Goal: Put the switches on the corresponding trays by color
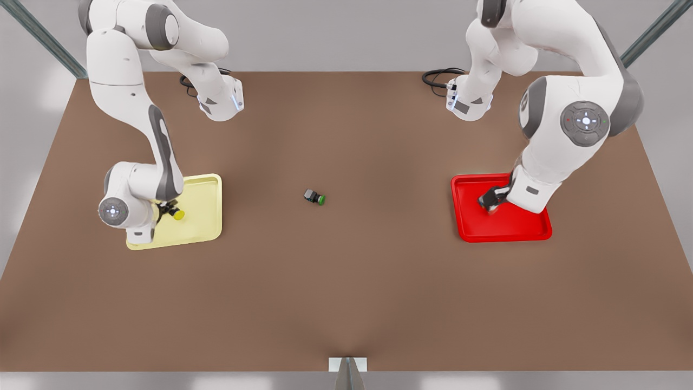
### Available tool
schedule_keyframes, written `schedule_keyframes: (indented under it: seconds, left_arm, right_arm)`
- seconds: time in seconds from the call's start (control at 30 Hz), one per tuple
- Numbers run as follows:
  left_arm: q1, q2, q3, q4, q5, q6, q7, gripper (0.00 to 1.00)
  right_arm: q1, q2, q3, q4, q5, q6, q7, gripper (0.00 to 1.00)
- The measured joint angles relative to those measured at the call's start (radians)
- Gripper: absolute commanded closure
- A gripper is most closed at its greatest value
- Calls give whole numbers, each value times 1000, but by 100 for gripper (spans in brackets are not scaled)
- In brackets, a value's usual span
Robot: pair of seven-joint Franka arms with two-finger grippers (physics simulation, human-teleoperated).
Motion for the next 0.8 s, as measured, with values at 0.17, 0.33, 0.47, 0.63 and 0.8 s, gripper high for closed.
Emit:
schedule_keyframes:
  seconds: [0.17,0.33,0.47,0.63,0.8]
  left_arm:
    - [495,-143,-547,-94,54,-92,51,0]
    - [503,-124,-566,-100,65,-128,89,0]
    - [505,-117,-565,-100,65,-144,112,0]
    - [507,-112,-565,-100,65,-155,135,0]
    - [507,-75,-564,-100,63,-171,154,0]
  right_arm:
    - [99,-3,8,439,20,-213,74,0]
    - [69,-207,60,482,34,-471,209,0]
    - [39,-238,80,472,38,-590,299,0]
    - [37,-237,80,472,38,-664,390,0]
    - [38,-236,79,471,37,-696,464,0]
